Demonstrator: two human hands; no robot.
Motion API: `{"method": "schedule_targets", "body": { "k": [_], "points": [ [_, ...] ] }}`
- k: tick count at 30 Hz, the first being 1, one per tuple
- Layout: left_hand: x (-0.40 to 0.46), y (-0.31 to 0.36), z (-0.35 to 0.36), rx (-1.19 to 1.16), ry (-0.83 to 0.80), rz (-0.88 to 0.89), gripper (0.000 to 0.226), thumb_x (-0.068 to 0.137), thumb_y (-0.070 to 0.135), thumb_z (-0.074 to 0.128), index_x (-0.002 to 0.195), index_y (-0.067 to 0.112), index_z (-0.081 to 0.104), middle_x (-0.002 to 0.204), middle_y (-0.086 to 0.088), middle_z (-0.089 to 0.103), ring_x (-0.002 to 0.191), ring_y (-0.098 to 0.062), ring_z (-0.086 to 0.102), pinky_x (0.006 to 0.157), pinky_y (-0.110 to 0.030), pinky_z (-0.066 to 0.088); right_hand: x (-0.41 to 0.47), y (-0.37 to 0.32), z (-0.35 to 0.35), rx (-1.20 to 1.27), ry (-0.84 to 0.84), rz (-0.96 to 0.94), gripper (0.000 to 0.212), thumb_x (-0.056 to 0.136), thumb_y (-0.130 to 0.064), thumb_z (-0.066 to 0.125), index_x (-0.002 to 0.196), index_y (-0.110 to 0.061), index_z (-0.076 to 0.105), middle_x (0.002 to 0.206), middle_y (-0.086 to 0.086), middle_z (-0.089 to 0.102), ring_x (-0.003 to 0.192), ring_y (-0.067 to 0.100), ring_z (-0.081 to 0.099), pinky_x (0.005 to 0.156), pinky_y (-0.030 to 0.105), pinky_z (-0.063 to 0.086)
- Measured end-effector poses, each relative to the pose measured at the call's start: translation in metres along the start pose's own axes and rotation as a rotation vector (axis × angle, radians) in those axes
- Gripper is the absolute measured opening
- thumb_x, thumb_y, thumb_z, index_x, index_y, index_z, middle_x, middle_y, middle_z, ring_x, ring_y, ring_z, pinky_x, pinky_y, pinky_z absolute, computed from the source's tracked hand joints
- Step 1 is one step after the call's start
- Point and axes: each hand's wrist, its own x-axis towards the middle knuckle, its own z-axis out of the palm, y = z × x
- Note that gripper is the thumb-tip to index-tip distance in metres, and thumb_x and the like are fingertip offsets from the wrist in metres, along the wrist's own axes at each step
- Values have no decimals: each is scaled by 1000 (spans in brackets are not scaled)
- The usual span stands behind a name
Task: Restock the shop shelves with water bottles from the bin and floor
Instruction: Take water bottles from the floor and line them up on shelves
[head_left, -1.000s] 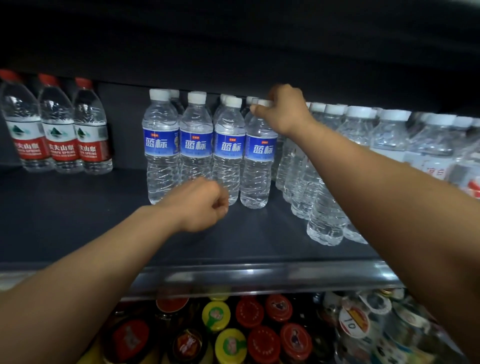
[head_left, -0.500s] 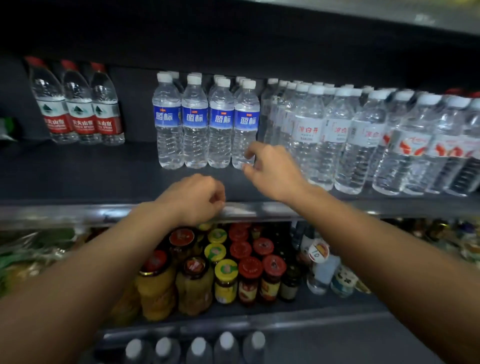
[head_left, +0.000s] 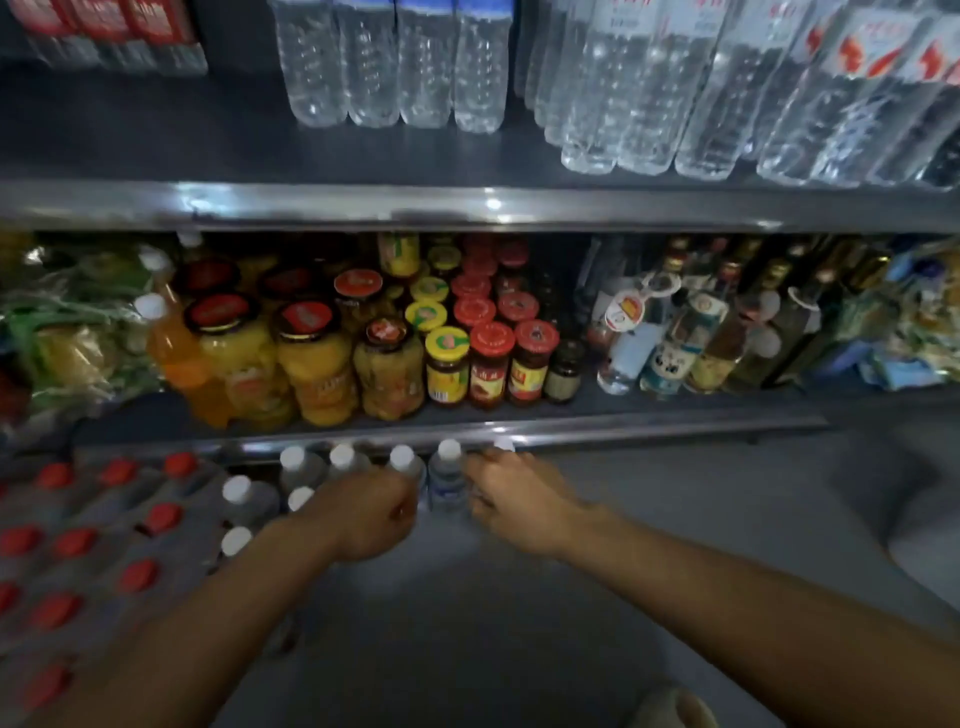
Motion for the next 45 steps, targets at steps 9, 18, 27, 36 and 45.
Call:
{"method": "schedule_targets", "body": {
  "k": [9, 18, 27, 36, 45],
  "points": [
    [27, 17, 104, -86, -258, 12, 19, 90, 27, 54, 103, 18, 64, 115, -7, 64, 107, -26, 59, 90, -34, 48, -36, 18, 90, 33, -272, 93, 26, 91, -24, 48, 112, -10, 49, 119, 15, 54, 106, 38, 57, 81, 40, 46],
    [76, 24, 115, -93, -262, 4, 21, 90, 29, 54, 106, 22, 64, 119, -6, 62, 110, -27, 58, 91, -35, 48, 8, 76, 86, 49, -127, 259, 40, 92, -27, 50, 126, -8, 40, 122, 16, 55, 106, 37, 58, 77, 36, 44],
    [108, 9, 111, -108, -212, 11, 18, 89, 33, 53, 101, 24, 63, 116, -2, 61, 104, -22, 58, 83, -32, 48, 68, 101, 76, 18, -28, 217, 54, 89, -35, 58, 130, -12, 31, 114, 16, 59, 100, 40, 59, 67, 36, 37],
    [111, -2, 109, -126, -218, 3, 19, 90, 31, 52, 103, 22, 64, 117, -2, 62, 106, -23, 58, 90, -37, 49, 87, 104, 90, -2, -95, 157, 48, 88, -36, 60, 128, -21, 38, 114, 15, 60, 102, 38, 58, 68, 36, 38],
    [96, 1, 84, -193, -168, 27, 20, 93, 30, 53, 103, 18, 64, 110, 0, 64, 102, -19, 59, 85, -32, 48, 74, 98, 75, 84, -117, 105, 42, 91, -31, 55, 129, -18, 41, 117, 18, 59, 104, 39, 56, 69, 32, 33]
  ]
}}
